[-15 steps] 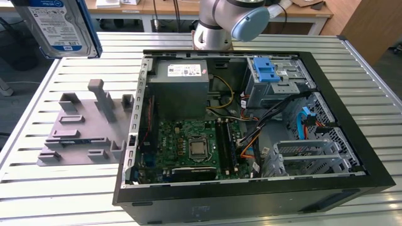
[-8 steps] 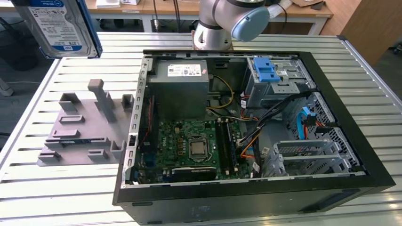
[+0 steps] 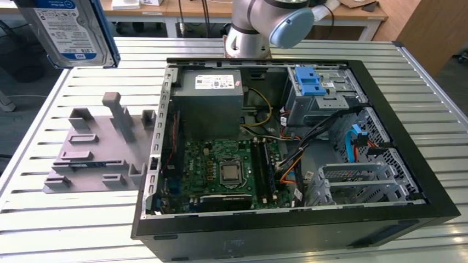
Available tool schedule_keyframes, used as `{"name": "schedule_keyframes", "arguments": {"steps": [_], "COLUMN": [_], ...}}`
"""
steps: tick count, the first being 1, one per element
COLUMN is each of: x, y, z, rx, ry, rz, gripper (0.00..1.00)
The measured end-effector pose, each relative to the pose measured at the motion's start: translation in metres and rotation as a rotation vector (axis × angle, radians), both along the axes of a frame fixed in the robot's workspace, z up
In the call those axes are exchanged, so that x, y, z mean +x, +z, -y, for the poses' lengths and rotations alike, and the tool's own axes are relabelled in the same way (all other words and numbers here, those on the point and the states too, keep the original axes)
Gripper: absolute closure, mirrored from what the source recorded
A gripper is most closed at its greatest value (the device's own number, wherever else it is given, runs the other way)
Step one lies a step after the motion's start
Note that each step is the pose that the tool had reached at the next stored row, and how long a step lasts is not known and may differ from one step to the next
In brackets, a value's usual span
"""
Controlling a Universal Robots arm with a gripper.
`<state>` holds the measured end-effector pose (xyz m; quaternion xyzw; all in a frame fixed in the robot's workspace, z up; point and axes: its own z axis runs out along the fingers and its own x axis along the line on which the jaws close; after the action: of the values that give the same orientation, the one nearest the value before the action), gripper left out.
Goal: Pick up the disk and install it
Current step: 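Pick up the disk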
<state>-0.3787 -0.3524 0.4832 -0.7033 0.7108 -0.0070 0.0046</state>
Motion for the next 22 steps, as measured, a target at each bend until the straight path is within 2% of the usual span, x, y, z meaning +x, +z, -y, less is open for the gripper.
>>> {"name": "schedule_keyframes", "arguments": {"steps": [22], "x": [0.0276], "y": [0.0], "z": [0.0152], "rx": [0.0], "ry": [-0.001], "rz": [0.0], "gripper": [0.64]}}
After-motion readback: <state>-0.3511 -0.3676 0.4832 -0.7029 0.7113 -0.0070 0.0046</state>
